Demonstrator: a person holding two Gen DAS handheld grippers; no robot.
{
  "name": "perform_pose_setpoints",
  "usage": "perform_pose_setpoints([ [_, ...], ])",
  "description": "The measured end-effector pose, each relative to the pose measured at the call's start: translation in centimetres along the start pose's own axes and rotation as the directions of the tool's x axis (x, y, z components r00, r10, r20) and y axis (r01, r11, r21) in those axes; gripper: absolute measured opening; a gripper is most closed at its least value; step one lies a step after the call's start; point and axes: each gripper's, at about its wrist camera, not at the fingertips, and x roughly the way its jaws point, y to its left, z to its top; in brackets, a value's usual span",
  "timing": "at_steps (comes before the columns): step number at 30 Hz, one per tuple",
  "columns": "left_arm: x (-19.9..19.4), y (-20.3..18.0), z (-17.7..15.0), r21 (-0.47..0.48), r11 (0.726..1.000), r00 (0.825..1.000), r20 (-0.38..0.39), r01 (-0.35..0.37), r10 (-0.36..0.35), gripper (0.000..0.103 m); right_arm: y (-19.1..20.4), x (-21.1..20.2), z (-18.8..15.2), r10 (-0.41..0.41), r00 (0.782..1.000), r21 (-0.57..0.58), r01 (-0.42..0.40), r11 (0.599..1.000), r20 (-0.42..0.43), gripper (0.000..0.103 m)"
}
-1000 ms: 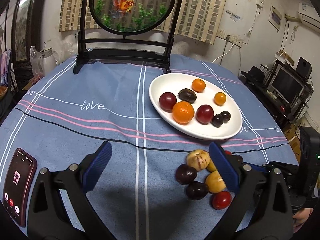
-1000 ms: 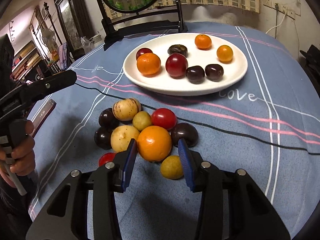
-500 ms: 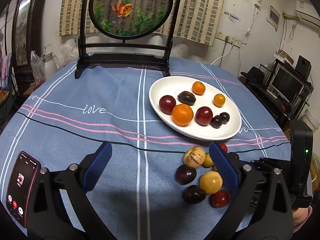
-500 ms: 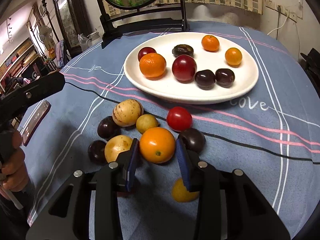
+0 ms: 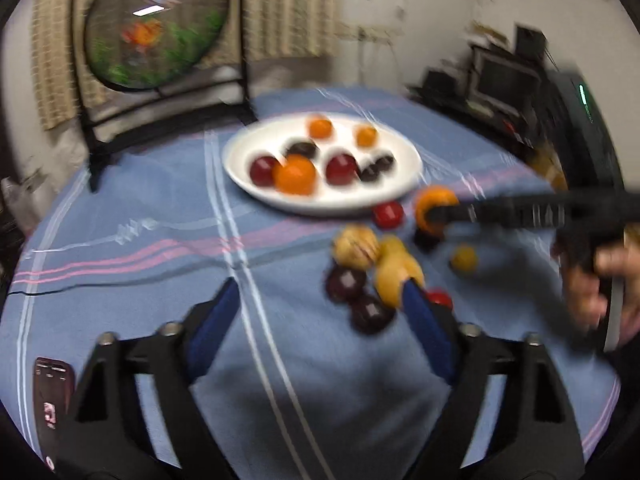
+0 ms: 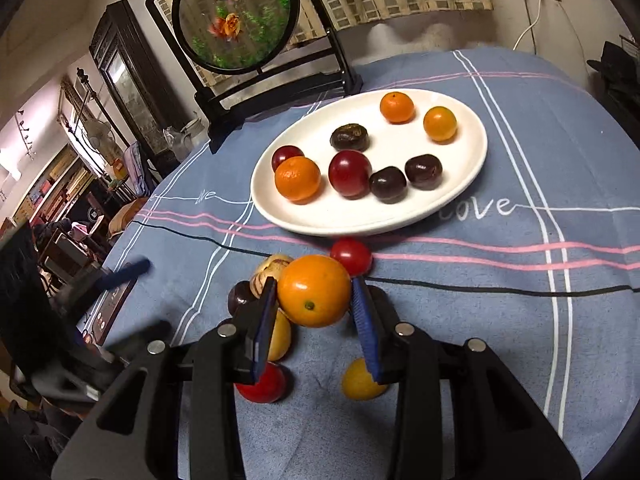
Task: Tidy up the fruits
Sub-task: 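Grasp a small orange fruit with the right gripper while the left grasps a dark plum, then carry the small orange and dark plum onto the plate and open both grippers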
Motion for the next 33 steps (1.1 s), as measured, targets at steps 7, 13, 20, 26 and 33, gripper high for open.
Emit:
perform_pose_setpoints([
  [7, 2.0, -1.6, -0.7, 0.053, 0.995, 0.994, -0.085, 0.079, -0.074, 0.046, 0.2, 0.1, 0.0, 0.008, 1.0, 0.002, -0.008, 1.0, -0.012, 0.038],
  [13, 2.9, -2.1, -0.8, 0.056, 0.995, 0.991, -0.11, 0.087, -0.08, 0.046, 0.5, -0.2, -0.1, 0.012, 1.0, -0.006, -0.012, 1.0, -0.009, 0.038],
  [20, 3.8, -2.3, -0.7, 0.046, 0.996, 0.989, -0.128, 0.077, -0.071, 0.041, 0.5, -0.5, -0.1, 0.016, 1.0, -0.005, -0.016, 1.0, 0.002, 0.038],
  [26, 4.4, -3.0, -1.0, 0.076, 0.995, 0.987, -0.152, 0.064, -0.052, 0.034, 0.6, -0.6, -0.1, 0.021, 1.0, -0.01, -0.021, 1.0, 0.006, 0.038],
  [33, 3.1, -2.8, -1.6, 0.012, 0.997, 0.988, -0.141, 0.071, -0.069, 0.034, 0.3, -0.7, -0.1, 0.016, 1.0, 0.0, -0.016, 1.0, 0.015, 0.038],
])
